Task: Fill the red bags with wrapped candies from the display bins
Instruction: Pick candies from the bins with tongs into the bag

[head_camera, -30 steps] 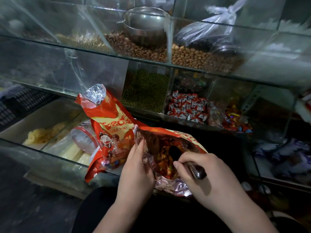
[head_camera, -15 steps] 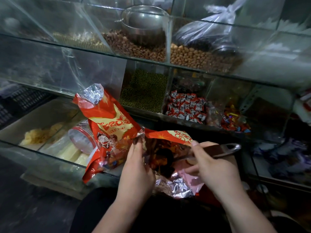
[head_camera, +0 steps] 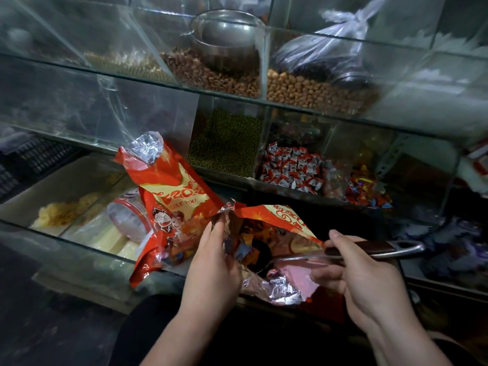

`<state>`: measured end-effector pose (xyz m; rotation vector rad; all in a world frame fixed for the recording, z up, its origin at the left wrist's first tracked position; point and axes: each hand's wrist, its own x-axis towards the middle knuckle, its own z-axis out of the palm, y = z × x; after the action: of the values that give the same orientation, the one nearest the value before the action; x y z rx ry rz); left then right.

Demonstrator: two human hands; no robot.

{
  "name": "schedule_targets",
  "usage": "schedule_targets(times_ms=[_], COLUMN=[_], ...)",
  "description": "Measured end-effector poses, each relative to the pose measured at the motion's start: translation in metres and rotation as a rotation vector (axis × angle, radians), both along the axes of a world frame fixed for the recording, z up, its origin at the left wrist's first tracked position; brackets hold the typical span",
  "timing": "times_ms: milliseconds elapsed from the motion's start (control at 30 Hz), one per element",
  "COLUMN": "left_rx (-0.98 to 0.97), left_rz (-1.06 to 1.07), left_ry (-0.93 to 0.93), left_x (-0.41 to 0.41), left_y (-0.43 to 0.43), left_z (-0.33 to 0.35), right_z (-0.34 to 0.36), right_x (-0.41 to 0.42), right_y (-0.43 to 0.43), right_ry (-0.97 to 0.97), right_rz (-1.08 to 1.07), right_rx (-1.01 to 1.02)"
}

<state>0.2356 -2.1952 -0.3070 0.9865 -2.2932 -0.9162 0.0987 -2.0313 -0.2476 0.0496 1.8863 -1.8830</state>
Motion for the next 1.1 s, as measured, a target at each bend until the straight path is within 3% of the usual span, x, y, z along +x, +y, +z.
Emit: schedule_targets(times_ms=[233,333,433,500,600,733,933,1100], left_rx=[-0.025,-0.074,-0.294,-0.323,-0.115,-0.062,-0.16,-0.153], left_rz=[-0.037,0.052,0.059,-0.07,-0.214,-0.241,-0.215,-0.26], left_ry=[0.015,-0.049,0.263,0.333,0.049,-0.156,-0.213,-0.1], left_x=[0.008,0.016,0.025,0.02,-0.006,-0.038,-0.06,-0.061], left_y=[0.0,0.006,0.02,0.033,0.041,0.035,0.029,0.031], left_z=[0.01,0.02,0.036,0.038,0.033,0.012,0.005,0.004], right_z=[0.002,0.013,0.025,0.03,0.037,0.047,0.051,0.055], right_x=[0.003,0.005,0.006,0.006,0.007,0.014,0.016,0.015], right_y=[0.005,0.006,0.01,0.013,0.019,0.024,0.034,0.042], right_ry=[0.074,0.123,0.151,0.165,0.177,0.179,0.195,0.178], right_rz=[0.002,0.014,0.007,0.007,0.012,0.048,0.063,0.027], right_rx=[-0.018,-0.033,-0.049,-0.056,-0.074,-0.103,-0.122,-0.171])
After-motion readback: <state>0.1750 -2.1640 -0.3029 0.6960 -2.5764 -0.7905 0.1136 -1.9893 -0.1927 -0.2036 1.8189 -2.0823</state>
